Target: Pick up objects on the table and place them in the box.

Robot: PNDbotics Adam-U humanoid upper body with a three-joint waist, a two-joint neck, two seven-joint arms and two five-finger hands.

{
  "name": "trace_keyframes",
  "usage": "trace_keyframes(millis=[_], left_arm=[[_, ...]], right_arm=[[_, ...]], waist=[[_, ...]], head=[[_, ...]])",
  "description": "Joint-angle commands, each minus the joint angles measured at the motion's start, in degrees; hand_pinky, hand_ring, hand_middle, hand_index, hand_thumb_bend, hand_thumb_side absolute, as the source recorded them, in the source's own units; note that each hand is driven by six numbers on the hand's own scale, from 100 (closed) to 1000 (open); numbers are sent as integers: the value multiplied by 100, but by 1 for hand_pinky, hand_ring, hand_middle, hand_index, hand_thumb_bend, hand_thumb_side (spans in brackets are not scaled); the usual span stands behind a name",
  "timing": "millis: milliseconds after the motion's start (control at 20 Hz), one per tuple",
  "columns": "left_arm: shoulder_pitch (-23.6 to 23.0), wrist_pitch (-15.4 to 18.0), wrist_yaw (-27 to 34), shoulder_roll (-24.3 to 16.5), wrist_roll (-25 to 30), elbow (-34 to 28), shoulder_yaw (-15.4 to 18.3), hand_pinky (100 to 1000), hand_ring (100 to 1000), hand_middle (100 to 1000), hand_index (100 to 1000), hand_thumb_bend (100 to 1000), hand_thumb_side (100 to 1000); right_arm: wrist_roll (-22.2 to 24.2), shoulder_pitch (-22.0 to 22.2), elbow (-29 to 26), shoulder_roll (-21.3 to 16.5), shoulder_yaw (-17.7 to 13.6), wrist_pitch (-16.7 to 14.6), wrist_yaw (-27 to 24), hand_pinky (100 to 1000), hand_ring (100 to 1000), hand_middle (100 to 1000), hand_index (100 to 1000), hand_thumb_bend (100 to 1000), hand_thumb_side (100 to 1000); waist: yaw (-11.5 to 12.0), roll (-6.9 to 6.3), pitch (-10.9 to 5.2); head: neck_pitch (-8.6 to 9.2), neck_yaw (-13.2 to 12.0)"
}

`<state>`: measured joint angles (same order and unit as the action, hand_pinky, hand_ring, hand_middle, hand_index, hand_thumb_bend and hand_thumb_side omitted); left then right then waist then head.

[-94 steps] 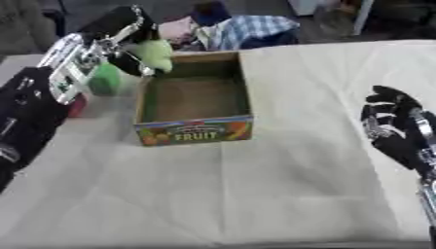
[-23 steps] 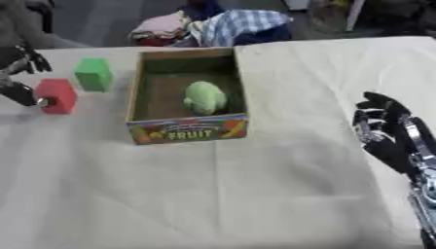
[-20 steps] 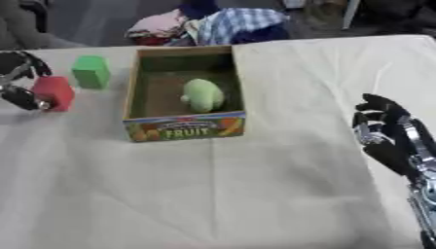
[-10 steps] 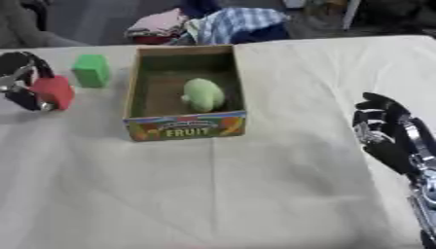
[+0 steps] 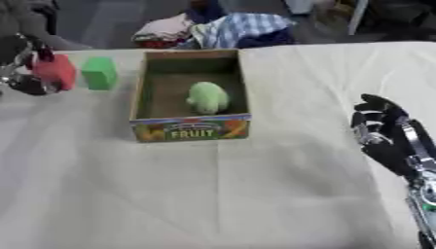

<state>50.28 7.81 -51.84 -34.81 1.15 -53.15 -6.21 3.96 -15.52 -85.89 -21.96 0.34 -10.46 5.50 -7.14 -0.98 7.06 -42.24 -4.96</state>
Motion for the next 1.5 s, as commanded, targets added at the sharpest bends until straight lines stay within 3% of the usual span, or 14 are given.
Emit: trace_keyframes(millis=[50,450,800,900,950,1000,1050,1100,1200,1500], left_arm=[[284,72,260,94,195,-498,-186,575,424,374,462,423,100],[617,266,116,1117,442,-377,-499,580,440,391,480,422,100],[605,554,-42,1527,561,-86,-675,599,479,447,539,471,136],[557,658,-42,1511,713,-67,-747,628,523,508,619,544,199],[526,724,-31,1472,847,-77,-786,655,565,570,687,633,286],[501,763,-15,1422,984,-104,-805,680,617,623,731,633,286],[472,795,18,1363,1131,-154,-822,701,657,676,764,733,376],[447,829,90,1290,1271,-235,-828,715,684,710,787,775,408],[407,845,285,1097,1505,-445,-843,758,749,780,829,812,467],[308,653,832,238,2053,-1462,-805,782,761,798,854,836,498]], right_arm=[[32,-35,-60,-82,-47,-13,-9,608,717,729,885,100,462],[95,-123,-63,-36,5,-27,-26,609,717,730,885,100,462],[125,-149,-56,-17,18,-33,-38,609,717,730,885,100,465],[122,-138,-55,-13,10,-33,-38,609,717,730,885,100,466],[118,-127,-55,-17,4,-33,-38,609,717,730,885,100,466],[114,-116,-53,-21,-3,-32,-38,609,717,730,885,100,466],[108,-102,-51,-24,-11,-31,-39,609,717,730,885,100,466],[102,-89,-50,-24,-18,-31,-39,609,717,729,885,100,466],[94,-63,-49,-22,-30,-30,-38,609,717,729,885,100,467],[82,25,-26,-51,-55,-28,-34,609,717,729,885,100,471]], waist=[[-39,-2,-105],[-251,29,-65],[-333,25,-38],[-313,24,-42],[-295,25,-47],[-280,25,-53],[-257,25,-63],[-236,25,-74],[-181,26,-98],[-2,2,-174]], head=[[-31,-24],[32,-157],[53,-214],[52,-201],[47,-189],[39,-183],[31,-175],[24,-165],[10,-136],[-54,-75]])
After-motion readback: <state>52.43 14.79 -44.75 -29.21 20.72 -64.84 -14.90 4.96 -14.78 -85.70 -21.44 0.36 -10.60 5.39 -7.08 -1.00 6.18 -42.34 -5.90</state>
